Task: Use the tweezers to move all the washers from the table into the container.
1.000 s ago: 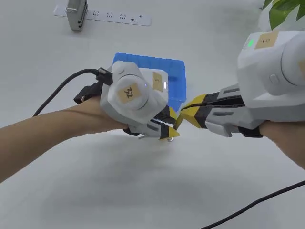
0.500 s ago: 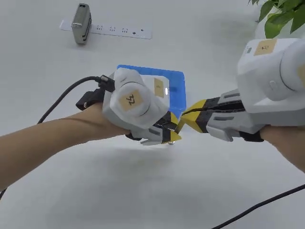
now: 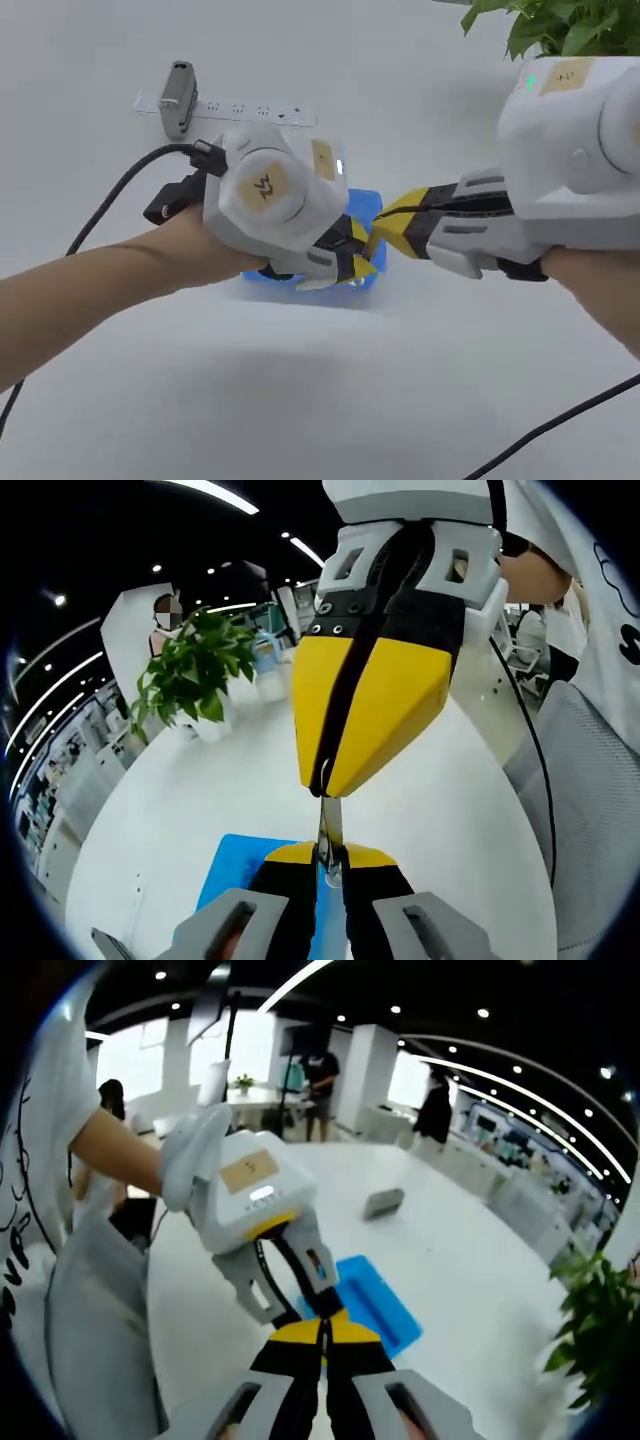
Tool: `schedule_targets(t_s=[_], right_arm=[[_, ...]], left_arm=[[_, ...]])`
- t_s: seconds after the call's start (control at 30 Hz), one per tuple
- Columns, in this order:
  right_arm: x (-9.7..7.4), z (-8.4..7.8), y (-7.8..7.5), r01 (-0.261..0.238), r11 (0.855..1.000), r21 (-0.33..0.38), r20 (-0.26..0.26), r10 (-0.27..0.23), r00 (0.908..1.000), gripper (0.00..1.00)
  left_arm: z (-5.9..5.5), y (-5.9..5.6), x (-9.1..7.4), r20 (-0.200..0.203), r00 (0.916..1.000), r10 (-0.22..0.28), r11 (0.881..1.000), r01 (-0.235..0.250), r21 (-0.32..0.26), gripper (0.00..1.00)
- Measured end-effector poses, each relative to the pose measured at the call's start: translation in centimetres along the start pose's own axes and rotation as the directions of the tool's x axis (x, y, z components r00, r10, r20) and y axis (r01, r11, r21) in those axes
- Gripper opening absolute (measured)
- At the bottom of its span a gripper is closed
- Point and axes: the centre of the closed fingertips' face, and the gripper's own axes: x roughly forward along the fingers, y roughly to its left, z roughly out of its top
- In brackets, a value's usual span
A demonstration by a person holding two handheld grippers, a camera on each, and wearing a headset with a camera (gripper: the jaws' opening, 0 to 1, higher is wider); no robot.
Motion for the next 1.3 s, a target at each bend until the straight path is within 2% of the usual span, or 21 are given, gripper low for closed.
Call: schedule_targets(t_s=[0.2, 0.4, 0.67, 0.77, 0.83, 0.97, 1.07, 1.1, 1.17, 1.3], right_arm=[[0.4, 1.0, -1.4, 0.032, 0.999, -0.006, 0.037, -0.032, 0.9988, 0.00], [1.8, 0.8, -2.8, 0.040, 0.999, 0.001, 0.045, -0.040, 0.9982, 0.00], [3.8, -0.9, -3.7, 0.031, 0.999, 0.036, 0.024, -0.032, 0.9992, 0.00], [4.7, -1.8, -4.1, 0.026, 0.998, 0.054, 0.011, -0.027, 0.9996, 0.00], [5.1, -2.3, -4.1, 0.024, 0.998, 0.059, 0.003, -0.025, 0.9997, 0.00], [5.7, -2.9, -4.3, 0.026, 0.997, 0.075, -0.004, -0.025, 0.9997, 0.00], [6.1, -3.2, -4.2, 0.022, 0.997, 0.075, -0.015, -0.021, 0.9997, 0.00], [6.1, -3.1, -4.2, 0.023, 0.997, 0.076, -0.010, -0.022, 0.9997, 0.00], [6.1, -3.1, -4.3, 0.025, 0.996, 0.081, -0.014, -0.024, 0.9996, 0.00], [6.3, -3.2, -4.3, 0.021, 0.996, 0.092, -0.019, -0.019, 0.9996, 0.00]], left_arm=[[0.3, 1.9, -0.4, -0.002, 0.9994, 0.033, 0.999, -0.033, 0.006, 0.05], [-0.6, 3.2, 0.4, -0.014, 0.9991, 0.041, 0.999, -0.041, -0.018, 0.05], [-2.4, 3.5, 2.3, -0.045, 0.9987, 0.025, 0.999, -0.026, -0.038, 0.05], [-3.7, 3.7, 3.6, -0.054, 0.9985, 0.012, 0.999, -0.014, -0.046, 0.05], [-4.0, 3.6, 4.0, -0.060, 0.9982, 0.011, 0.998, -0.015, -0.055, 0.06], [-4.6, 3.6, 4.4, -0.071, 0.9974, 0.017, 0.998, -0.022, -0.065, 0.06], [-4.9, 3.4, 4.7, -0.069, 0.9975, 0.009, 0.994, -0.016, -0.104, 0.06], [-4.9, 3.7, 4.7, -0.060, 0.9978, 0.027, 0.992, -0.034, -0.125, 0.06], [-5.0, 3.8, 4.7, -0.060, 0.9980, 0.019, 0.986, -0.029, -0.163, 0.06], [-5.0, 4.0, 4.8, -0.055, 0.9982, 0.022, 0.984, -0.031, -0.175, 0.07]])
